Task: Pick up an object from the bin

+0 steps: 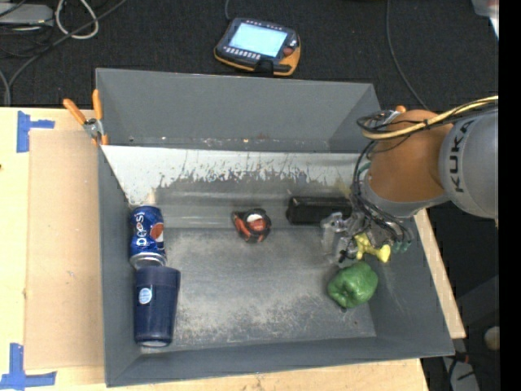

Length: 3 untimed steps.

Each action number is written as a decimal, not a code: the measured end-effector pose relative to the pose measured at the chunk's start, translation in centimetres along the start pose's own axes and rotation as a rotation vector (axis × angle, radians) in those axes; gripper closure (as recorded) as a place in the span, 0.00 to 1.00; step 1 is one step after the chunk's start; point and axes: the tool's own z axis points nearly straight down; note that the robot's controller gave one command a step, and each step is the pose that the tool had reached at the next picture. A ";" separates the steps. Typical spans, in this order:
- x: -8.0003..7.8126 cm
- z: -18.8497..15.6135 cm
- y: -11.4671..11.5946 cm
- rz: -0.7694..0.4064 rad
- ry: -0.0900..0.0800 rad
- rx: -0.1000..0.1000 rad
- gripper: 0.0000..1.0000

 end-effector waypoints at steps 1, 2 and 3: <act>-0.1 1.0 -0.8 -0.071 0.000 0.000 1.00; -1.6 1.8 5.1 -0.172 -0.001 -0.002 1.00; 2.8 1.9 -3.2 -0.286 0.002 -0.002 1.00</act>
Offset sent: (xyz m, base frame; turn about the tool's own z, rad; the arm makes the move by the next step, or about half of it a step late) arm 0.0056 0.0511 -0.0182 -0.1694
